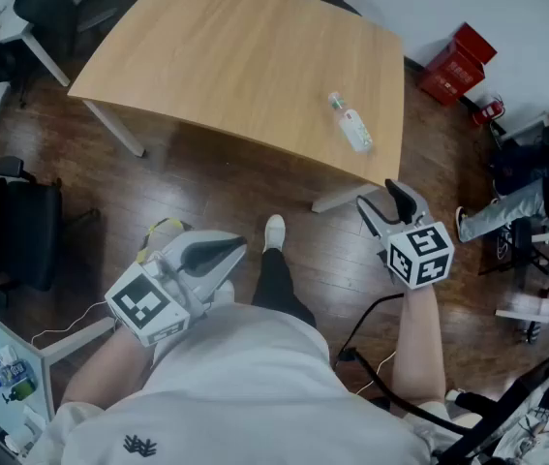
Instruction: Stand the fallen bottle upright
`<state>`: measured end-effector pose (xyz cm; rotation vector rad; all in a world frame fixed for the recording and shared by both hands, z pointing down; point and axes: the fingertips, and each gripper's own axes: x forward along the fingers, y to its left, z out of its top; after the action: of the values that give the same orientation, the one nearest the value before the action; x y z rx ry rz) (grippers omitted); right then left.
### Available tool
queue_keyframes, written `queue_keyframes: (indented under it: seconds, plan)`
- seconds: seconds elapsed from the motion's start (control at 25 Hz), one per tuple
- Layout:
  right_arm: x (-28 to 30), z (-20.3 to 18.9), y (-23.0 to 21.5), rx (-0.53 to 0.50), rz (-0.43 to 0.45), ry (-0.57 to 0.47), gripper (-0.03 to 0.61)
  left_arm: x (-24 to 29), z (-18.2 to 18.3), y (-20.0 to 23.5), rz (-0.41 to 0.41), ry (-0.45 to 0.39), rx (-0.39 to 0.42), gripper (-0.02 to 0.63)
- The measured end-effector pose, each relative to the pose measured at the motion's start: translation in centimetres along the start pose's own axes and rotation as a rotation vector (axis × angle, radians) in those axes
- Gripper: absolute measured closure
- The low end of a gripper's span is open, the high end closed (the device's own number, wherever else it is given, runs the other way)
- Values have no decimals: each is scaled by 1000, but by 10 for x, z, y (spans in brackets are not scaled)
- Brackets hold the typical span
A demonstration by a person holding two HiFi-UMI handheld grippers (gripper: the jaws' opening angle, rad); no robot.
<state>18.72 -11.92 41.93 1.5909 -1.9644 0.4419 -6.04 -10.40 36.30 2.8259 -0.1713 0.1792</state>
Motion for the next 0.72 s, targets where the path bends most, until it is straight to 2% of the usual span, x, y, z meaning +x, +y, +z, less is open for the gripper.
queue_keyframes:
  seconds: [0.16, 0.44, 0.72]
  plan:
    - [72, 4, -57, -8, 31, 100, 310, 28, 16, 45, 36, 9, 36, 614]
    - [198, -9, -142, 40, 184, 299, 295, 97, 50, 95, 132, 15, 45, 614]
    - [294, -59, -176, 34, 293, 647, 261, 136, 64, 125, 209, 8, -38, 614]
